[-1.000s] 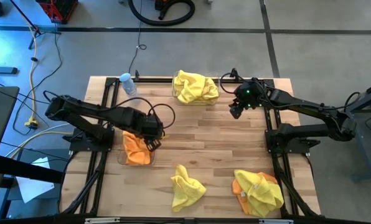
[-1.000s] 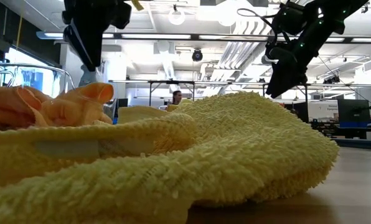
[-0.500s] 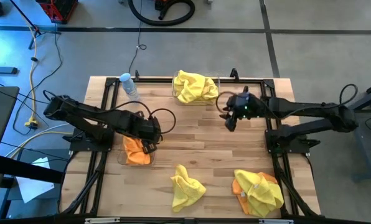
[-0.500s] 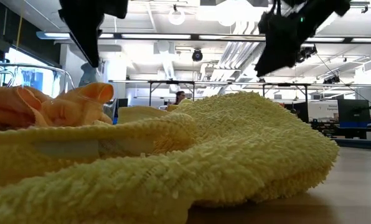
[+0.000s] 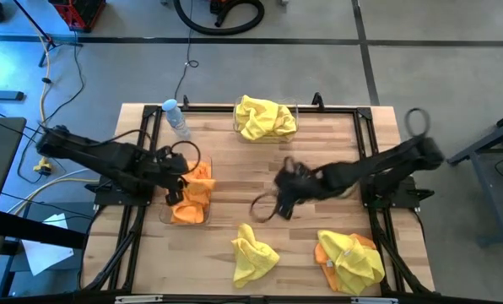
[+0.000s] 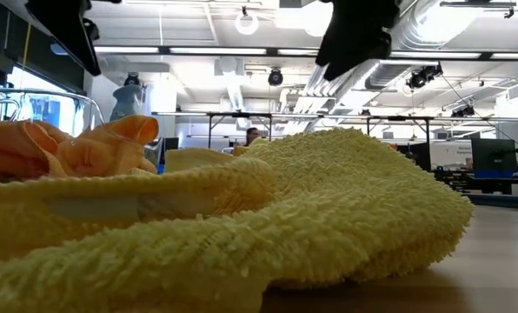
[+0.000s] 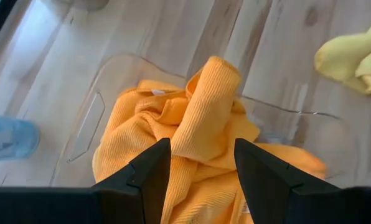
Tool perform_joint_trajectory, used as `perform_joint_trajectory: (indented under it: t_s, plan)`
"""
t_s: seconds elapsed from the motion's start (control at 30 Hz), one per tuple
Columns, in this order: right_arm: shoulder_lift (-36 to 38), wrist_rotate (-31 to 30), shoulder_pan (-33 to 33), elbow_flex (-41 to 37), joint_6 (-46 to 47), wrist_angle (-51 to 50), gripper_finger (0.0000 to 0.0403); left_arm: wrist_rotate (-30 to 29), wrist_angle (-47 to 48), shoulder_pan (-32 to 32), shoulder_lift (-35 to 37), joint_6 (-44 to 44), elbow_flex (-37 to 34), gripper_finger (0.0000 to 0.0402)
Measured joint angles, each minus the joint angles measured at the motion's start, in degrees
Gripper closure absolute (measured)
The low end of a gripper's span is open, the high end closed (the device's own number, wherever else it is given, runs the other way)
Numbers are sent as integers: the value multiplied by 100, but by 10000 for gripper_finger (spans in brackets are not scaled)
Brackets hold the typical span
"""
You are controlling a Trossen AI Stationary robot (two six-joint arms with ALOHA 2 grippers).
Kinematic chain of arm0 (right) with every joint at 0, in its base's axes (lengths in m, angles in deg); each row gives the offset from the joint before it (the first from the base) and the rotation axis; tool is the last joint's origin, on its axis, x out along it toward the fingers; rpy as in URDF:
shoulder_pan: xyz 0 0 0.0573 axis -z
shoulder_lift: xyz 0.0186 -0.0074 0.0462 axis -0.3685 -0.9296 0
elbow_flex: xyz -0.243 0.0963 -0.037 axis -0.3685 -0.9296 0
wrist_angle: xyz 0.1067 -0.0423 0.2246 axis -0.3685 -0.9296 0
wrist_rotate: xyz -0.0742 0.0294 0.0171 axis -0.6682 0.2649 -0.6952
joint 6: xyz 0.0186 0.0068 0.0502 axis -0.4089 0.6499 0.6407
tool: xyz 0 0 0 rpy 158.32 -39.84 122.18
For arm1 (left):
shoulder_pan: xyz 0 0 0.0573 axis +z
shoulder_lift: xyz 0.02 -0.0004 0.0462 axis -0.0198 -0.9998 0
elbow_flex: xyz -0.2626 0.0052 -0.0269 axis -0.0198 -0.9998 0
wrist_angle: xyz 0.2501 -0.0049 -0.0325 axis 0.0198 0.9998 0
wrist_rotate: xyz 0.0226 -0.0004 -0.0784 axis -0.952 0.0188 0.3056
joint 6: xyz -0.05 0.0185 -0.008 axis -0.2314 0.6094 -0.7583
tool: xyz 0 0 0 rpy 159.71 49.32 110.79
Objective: Sort microfiber towel by color & place in baskets
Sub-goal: Put the yellow microfiber towel into the top transparent bin
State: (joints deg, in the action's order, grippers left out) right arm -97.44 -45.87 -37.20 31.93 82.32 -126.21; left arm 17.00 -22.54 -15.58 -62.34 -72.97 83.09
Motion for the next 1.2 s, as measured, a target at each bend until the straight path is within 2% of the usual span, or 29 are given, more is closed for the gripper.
perform_joint_trajectory:
  t_s: [0.23, 0.4, 0.6, 0.8, 1.1, 1.2]
  plan:
    - [-1864, 778, -669, 1709, 203, -1152, 219, 3, -104, -2, 395, 32, -2, 234]
    - [-2584, 1368, -1037, 2373, 71, -1367, 219, 104, -104, -2, 405, 70, -2, 234]
    - [-2851, 1597, -1338, 2370, -496, -889, 219, 161, -102, -2, 403, 135, -2, 234]
    - [-3125, 1223, -1541, 2370, -1194, 342, 219, 268, -98, -94, 403, 148, -2, 234]
    - [-3810, 1134, -1384, 2368, -1220, 402, 221, 271, -93, -334, 401, 3, -2, 234]
    - [-3944, 1135, -1351, 2383, -1287, 349, 248, 271, -93, -379, 401, -5, -2, 234]
